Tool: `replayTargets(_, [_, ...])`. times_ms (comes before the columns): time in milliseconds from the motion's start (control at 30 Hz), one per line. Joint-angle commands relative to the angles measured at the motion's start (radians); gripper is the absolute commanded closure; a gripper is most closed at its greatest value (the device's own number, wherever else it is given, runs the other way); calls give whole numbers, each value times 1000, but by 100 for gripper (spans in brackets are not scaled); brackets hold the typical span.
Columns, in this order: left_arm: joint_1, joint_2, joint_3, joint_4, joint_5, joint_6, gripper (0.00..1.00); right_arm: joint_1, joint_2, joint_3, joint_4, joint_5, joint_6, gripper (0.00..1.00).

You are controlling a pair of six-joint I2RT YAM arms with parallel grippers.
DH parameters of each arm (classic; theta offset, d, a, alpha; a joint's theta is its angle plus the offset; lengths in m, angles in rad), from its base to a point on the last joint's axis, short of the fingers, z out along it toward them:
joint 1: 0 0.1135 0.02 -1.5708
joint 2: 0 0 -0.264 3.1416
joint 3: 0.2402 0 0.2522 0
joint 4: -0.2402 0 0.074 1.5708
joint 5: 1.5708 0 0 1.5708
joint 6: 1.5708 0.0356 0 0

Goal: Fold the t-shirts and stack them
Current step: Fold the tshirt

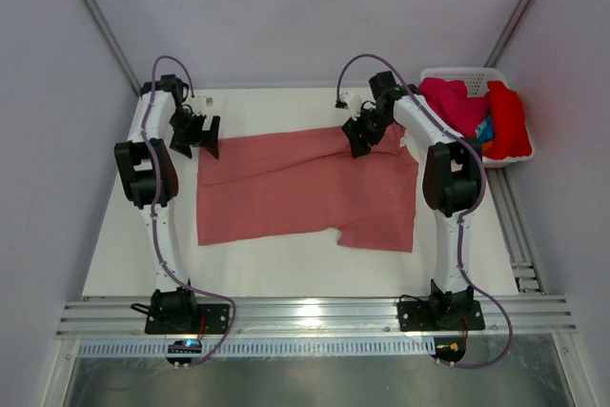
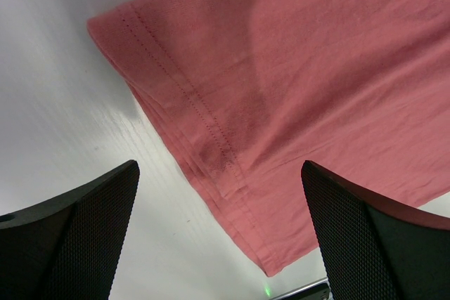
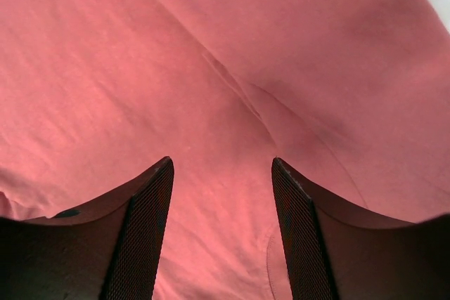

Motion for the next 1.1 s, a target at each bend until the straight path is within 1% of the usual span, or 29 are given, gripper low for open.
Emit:
replayTargets(0, [-6,-2,9,13,24,-14,1,8,-50,25,-34,-87,-39,38])
replayTargets(233, [-8,-7,6,10,18,-9,1,26,7,91,-58,-115,-45,38])
replayTargets(533, [-9,-1,4,13,16,-12,1,38,53,105,-49,-106,-41,38])
replayTargets(700, [-9,-1,3,13,19,-12,1,40,53,82,-72,-103,-65,39])
replayTargets(800, [-9,5,4,16,21,-15,1,40,49,59,-58,-89,-70,39])
replayTargets(1067, [-9,7,6,16,24,-14,1,38,68,65,-25,-72,-48,39])
